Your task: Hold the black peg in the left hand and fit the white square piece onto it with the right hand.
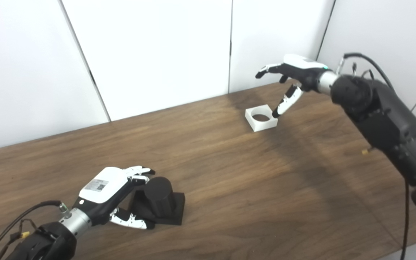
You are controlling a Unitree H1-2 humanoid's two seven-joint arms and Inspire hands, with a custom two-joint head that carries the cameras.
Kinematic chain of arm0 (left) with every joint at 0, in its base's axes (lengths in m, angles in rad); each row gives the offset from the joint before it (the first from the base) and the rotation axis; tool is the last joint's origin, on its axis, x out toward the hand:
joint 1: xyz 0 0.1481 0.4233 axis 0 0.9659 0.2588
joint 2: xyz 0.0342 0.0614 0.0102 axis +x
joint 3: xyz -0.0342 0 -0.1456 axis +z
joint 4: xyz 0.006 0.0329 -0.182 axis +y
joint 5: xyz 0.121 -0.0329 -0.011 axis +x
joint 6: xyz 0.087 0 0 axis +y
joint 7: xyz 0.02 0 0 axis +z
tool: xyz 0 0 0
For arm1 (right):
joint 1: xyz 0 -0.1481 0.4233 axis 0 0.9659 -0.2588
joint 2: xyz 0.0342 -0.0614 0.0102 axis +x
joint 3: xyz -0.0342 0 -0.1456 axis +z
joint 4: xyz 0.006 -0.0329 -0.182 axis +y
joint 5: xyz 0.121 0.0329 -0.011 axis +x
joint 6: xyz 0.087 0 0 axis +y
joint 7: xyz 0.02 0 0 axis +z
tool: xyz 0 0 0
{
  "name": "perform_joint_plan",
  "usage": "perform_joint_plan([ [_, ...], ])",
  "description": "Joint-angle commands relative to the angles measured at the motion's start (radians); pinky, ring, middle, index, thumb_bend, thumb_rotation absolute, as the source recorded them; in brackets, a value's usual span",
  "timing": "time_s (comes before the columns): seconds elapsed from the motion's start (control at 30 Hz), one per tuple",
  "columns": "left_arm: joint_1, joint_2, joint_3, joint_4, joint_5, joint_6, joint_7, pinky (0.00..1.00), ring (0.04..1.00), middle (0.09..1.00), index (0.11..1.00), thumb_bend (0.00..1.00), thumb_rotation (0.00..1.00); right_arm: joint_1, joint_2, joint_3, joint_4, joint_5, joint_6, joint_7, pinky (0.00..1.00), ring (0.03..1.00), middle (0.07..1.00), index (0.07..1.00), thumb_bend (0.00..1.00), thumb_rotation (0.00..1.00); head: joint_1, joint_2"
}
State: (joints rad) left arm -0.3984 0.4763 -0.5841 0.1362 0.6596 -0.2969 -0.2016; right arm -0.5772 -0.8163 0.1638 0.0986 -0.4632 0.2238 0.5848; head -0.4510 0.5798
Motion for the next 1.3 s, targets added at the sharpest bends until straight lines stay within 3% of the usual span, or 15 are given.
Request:
perform_joint_plan([
  [0.0, 0.068, 0.044, -0.043, 0.06, 0.056, -0.026, -0.071, 0.78, 0.89, 0.872, 0.49, 0.52, 0.05, -0.071, -0.047, 0.012, -0.003, -0.014, 0.008, 0.044, 0.84, 0.98, 0.981, 0.916, 0.92, 0.25, 0.001, 0.0],
  [0.17, 0.067, 0.043, -0.041, 0.057, 0.052, -0.023, -0.079, 0.79, 0.894, 0.874, 0.49, 0.52, 0.05, -0.104, -0.048, 0.065, 0.01, -0.06, 0.028, 0.096, 0.84, 0.989, 0.989, 0.933, 0.97, 0.22, 0.004, -0.001],
  [0.53, 0.072, 0.047, -0.035, 0.034, 0.052, -0.012, -0.091, 0.78, 0.889, 0.874, 0.49, 0.52, 0.06, -0.128, -0.004, 0.102, 0.048, -0.108, 0.023, 0.095, 0.86, 0.985, 0.985, 0.948, 0.94, 0.2, 0.015, 0.004],
  [0.63, 0.072, 0.045, -0.031, 0.034, 0.046, -0.011, -0.091, 0.78, 0.888, 0.874, 0.49, 0.52, 0.05, -0.136, 0.009, 0.116, 0.063, -0.115, 0.024, 0.1, 0.85, 0.979, 0.99, 0.992, 0.95, 0.2, 0.019, 0.006],
  [0.87, 0.07, 0.042, -0.029, 0.02, 0.044, 0.005, -0.105, 0.78, 0.896, 0.881, 0.49, 0.52, 0.05, -0.15, 0.036, 0.161, 0.11, -0.171, 0.011, 0.083, 0.83, 0.956, 0.986, 1.0, 0.99, 0.21, 0.028, 0.011],
  [1.27, 0.073, 0.04, -0.031, 0.016, 0.046, 0.007, -0.102, 0.77, 0.893, 0.882, 0.49, 0.52, 0.06, -0.161, 0.085, 0.169, 0.197, -0.205, 0.007, 0.055, 0.83, 0.955, 0.994, 1.0, 0.92, 0.19, 0.038, 0.015],
])
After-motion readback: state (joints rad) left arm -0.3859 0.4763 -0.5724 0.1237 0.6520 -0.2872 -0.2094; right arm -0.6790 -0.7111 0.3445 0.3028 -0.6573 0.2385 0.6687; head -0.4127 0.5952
